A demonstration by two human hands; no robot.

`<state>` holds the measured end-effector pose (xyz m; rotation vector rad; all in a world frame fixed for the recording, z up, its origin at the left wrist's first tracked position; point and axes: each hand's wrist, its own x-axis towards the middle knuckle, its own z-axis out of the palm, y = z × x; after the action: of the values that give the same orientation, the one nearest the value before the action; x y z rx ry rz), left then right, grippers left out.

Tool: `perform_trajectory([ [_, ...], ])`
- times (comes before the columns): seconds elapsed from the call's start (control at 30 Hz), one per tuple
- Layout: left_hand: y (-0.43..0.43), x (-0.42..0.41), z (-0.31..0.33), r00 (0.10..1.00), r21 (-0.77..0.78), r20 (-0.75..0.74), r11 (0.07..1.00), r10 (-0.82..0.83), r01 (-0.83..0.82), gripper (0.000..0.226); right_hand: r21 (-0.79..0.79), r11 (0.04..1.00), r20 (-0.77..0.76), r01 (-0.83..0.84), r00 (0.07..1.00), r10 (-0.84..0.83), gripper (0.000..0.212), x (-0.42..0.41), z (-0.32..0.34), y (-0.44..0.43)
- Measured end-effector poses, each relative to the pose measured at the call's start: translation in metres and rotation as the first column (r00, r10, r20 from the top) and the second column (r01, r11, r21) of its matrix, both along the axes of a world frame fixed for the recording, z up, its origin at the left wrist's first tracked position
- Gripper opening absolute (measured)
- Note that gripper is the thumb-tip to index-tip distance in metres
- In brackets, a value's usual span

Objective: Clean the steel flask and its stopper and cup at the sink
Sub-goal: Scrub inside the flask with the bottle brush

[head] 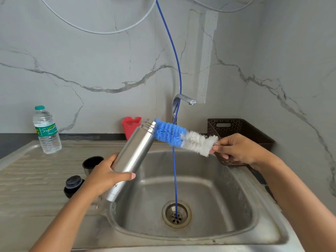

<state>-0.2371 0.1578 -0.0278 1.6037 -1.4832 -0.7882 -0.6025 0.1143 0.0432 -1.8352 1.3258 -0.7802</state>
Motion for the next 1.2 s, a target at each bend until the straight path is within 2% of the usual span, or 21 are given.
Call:
perform_trajectory([
  [0.07, 0.004, -0.004, 0.002, 0.982, 0.036, -0.161, 0.994, -0.093, 0.100, 0.080, 0.019, 1.000, 0.031, -0.015, 0.999, 0.014, 0.025, 0.007, -0.007, -0.007],
  [0.13, 0.009, -0.005, 0.005, 0.944, 0.074, -0.295, 0.982, -0.144, 0.173, 0.089, 0.042, 0.999, 0.093, -0.033, 0.995, 0.029, 0.017, 0.007, -0.013, -0.011],
  [0.23, 0.010, 0.004, 0.004, 0.902, 0.105, -0.411, 0.976, -0.132, 0.190, 0.108, 0.067, 0.994, 0.145, -0.088, 0.986, 0.078, 0.025, -0.007, -0.010, -0.007],
  [0.3, 0.005, 0.012, -0.002, 0.863, 0.133, -0.491, 0.970, -0.115, 0.205, 0.108, 0.065, 0.992, 0.144, -0.107, 0.985, 0.096, 0.031, -0.012, -0.008, -0.007],
  [0.43, 0.001, 0.018, -0.010, 0.798, 0.168, -0.597, 0.960, -0.081, 0.224, 0.125, 0.006, 0.996, 0.119, -0.090, 0.989, 0.089, 0.019, 0.002, -0.005, -0.014],
  [0.6, -0.002, 0.022, -0.017, 0.768, 0.145, -0.626, 0.947, -0.136, 0.286, 0.125, -0.015, 0.995, 0.108, -0.101, 0.989, 0.102, 0.016, 0.009, -0.005, -0.017],
  [0.73, 0.000, 0.021, -0.016, 0.723, 0.117, -0.656, 0.917, -0.217, 0.381, 0.115, -0.003, 0.995, 0.071, -0.104, 0.992, 0.104, 0.020, -0.012, -0.002, -0.016],
  [0.87, 0.004, 0.010, -0.013, 0.676, 0.094, -0.687, 0.889, -0.268, 0.447, 0.110, -0.009, 0.992, 0.047, -0.126, 0.991, 0.126, 0.018, 0.007, -0.004, -0.021],
  [0.97, 0.005, 0.008, -0.014, 0.665, 0.100, -0.690, 0.872, -0.286, 0.478, 0.113, -0.039, 0.990, 0.083, -0.137, 0.987, 0.140, 0.018, 0.022, -0.008, -0.025],
  [1.2, 0.003, 0.015, -0.016, 0.653, 0.098, -0.691, 0.855, -0.309, 0.509, 0.119, -0.042, 0.990, 0.073, -0.136, 0.988, 0.139, 0.019, -0.004, -0.014, -0.031],
])
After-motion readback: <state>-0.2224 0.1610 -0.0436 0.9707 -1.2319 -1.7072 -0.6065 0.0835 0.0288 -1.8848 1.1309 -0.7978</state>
